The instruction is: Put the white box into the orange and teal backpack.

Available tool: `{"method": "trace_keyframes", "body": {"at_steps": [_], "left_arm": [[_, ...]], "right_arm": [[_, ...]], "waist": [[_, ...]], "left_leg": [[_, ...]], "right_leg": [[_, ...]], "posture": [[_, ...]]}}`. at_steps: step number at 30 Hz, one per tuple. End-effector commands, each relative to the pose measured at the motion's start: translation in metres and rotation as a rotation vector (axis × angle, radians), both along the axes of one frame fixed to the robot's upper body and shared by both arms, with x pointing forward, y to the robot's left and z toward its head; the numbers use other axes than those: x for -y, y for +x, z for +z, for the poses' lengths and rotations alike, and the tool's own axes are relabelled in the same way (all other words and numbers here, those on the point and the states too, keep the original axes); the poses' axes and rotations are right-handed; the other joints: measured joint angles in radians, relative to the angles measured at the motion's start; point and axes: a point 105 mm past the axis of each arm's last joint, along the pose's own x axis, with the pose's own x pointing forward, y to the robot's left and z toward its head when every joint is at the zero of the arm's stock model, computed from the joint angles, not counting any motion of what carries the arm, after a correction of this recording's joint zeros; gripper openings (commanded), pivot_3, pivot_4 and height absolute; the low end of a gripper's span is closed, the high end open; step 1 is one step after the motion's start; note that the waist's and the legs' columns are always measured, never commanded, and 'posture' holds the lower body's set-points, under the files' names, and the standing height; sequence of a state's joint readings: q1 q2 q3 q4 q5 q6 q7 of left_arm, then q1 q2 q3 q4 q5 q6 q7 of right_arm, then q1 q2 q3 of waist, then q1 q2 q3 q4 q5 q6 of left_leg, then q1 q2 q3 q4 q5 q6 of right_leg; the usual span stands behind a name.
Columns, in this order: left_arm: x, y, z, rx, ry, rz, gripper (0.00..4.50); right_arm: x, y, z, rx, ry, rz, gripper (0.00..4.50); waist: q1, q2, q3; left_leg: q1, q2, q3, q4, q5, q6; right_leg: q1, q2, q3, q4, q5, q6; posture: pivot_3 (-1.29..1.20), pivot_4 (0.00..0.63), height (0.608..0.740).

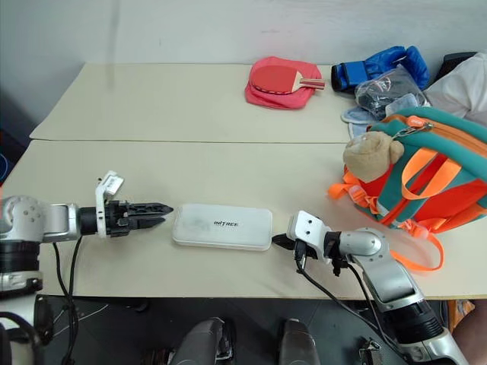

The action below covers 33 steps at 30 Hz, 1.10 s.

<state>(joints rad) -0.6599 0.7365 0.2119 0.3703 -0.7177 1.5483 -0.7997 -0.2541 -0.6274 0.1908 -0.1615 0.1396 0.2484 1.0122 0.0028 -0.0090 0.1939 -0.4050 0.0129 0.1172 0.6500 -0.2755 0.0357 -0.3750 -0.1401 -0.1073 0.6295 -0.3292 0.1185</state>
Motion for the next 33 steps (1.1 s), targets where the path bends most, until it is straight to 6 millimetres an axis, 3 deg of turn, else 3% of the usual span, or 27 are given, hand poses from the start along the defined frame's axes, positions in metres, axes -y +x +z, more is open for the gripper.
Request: {"method": "trace_keyframes", "body": {"at_steps": [1,8,15,18,24,27,30,33], "left_arm": [[0.014,-0.002,-0.019,-0.119,0.026,-0.045,4.49],[0.034,-0.011,-0.022,-0.176,0.014,-0.165,4.49],[0.050,-0.004,-0.010,-0.154,-0.103,-0.188,4.49],[0.058,-0.005,-0.006,-0.138,-0.127,-0.213,3.91],[0.058,-0.010,0.000,-0.109,-0.169,-0.237,2.11],[0.061,-0.023,0.005,-0.054,-0.185,-0.297,1.30],[0.064,-0.035,0.007,0.078,-0.190,-0.353,1.21],[0.066,-0.038,0.027,0.457,-0.266,-0.373,1.21]], "right_arm": [[-0.005,0.005,0.006,0.048,-0.003,0.021,0.00],[-0.013,0.015,0.004,0.075,-0.018,0.044,0.00],[-0.025,0.014,0.003,0.074,0.012,0.070,0.00],[-0.025,0.011,0.002,0.068,0.016,0.079,0.00],[-0.012,0.008,-0.001,0.052,0.010,0.042,0.00],[-0.005,0.003,-0.001,0.050,0.040,-0.016,0.00],[0.011,-0.008,0.002,0.039,0.107,-0.109,0.00],[0.037,-0.025,0.014,0.042,0.218,-0.237,0.00]], "waist": [[0.000,0.000,0.000],[-0.005,0.000,-0.001],[-0.004,-0.001,-0.001],[-0.005,-0.001,-0.001],[-0.002,-0.003,-0.001],[-0.006,-0.004,-0.002],[-0.005,-0.004,-0.002],[-0.001,-0.003,-0.002]], "left_leg": [[0.000,0.000,0.000,0.000,0.000,0.000],[0.001,0.000,0.001,0.001,0.000,0.000],[0.000,0.001,0.001,0.002,0.001,0.001],[0.000,0.001,0.001,0.002,0.001,0.001],[0.000,0.001,0.001,0.003,0.001,0.001],[0.000,0.001,0.000,0.003,0.001,0.001],[0.000,0.001,0.000,0.001,0.001,0.000],[-0.002,0.001,-0.001,-0.001,0.001,-0.001]], "right_leg": [[0.000,0.000,0.000,0.000,0.000,0.000],[0.000,0.001,0.001,0.000,0.000,0.000],[0.001,0.001,0.001,0.001,0.000,0.000],[0.001,0.001,0.001,0.002,0.000,0.000],[0.001,0.001,0.001,0.005,0.000,0.000],[0.001,0.000,0.003,0.005,0.000,0.000],[0.001,-0.004,0.005,0.003,0.000,0.000],[0.001,-0.005,0.005,-0.001,0.000,0.000]], "posture": [[0.00,0.150,0.740],[0.00,0.150,0.740],[0.00,0.150,0.740],[0.00,0.150,0.740],[0.00,0.150,0.740],[0.00,0.150,0.740],[0.00,0.150,0.740],[0.00,0.150,0.740]]}}
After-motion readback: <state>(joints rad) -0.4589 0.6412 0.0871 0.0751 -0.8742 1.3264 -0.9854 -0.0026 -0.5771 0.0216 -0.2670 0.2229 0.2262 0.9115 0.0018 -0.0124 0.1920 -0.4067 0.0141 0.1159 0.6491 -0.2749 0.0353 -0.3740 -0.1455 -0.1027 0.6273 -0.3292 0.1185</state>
